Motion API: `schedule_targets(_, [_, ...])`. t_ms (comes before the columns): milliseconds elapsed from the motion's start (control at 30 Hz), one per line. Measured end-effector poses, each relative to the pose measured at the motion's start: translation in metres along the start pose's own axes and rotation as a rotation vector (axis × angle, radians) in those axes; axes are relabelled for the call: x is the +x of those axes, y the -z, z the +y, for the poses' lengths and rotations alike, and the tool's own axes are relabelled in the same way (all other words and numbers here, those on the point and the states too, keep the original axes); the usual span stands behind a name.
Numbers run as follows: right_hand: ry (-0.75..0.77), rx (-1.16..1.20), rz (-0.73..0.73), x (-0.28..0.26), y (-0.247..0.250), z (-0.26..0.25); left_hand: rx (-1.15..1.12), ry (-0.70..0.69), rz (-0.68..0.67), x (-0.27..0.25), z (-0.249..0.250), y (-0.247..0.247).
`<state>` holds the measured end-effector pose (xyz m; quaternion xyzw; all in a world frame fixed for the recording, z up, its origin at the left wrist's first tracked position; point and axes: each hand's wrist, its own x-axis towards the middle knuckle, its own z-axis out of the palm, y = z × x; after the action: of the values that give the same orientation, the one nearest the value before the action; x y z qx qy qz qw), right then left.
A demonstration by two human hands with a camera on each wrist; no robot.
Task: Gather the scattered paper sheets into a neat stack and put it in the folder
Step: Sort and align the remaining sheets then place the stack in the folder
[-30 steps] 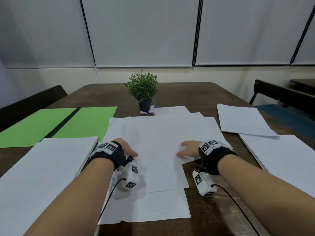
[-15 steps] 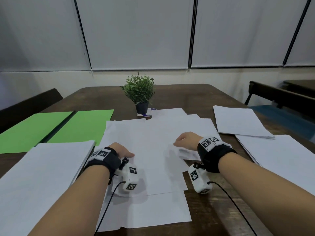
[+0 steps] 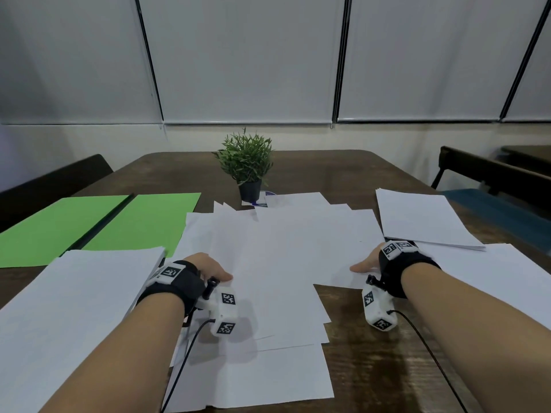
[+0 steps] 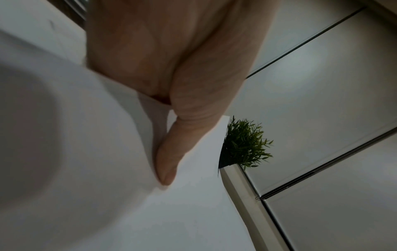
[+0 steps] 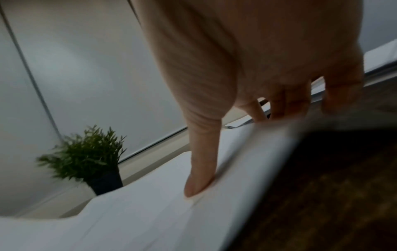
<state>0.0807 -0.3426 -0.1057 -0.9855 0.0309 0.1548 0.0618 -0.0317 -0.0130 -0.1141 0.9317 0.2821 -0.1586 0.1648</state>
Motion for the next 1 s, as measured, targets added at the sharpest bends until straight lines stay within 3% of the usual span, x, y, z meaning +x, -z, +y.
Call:
schedule_targets(233, [-0.05, 0.219, -0.115, 0.002, -0.001, 0.002, -0.087, 0.007, 0.136, -0.006, -0.001, -0.001])
schedule_targets(400, [-0.053, 0.473, 0.071, 0.012, -0.009, 0.008, -0.176, 0.058, 0.203, -0.013, -0.014, 0.002])
schedule_targets(567, [-0.039, 0.635, 0.156, 0.01, 0.001, 0.018, -0.298, 0.029, 0.296, -0.013, -0.025, -0.009])
schedule_targets(733, [-0.005, 0.653, 0.095, 0.013, 0.008, 0.023, -0.324, 0.026, 0.252, -0.021, -0.026, -0.013])
schedule_targets(900, [-0.012, 0.614, -0.12, 0.004, -0.001, 0.03, -0.3, 0.029, 0.2, -0.026, -0.03, -0.009])
schedule_targets(1000, [-0.057, 0.763, -0.043, 0.012, -0.009, 0.031, -0.279, 0.033, 0.177, -0.026, -0.029, -0.008])
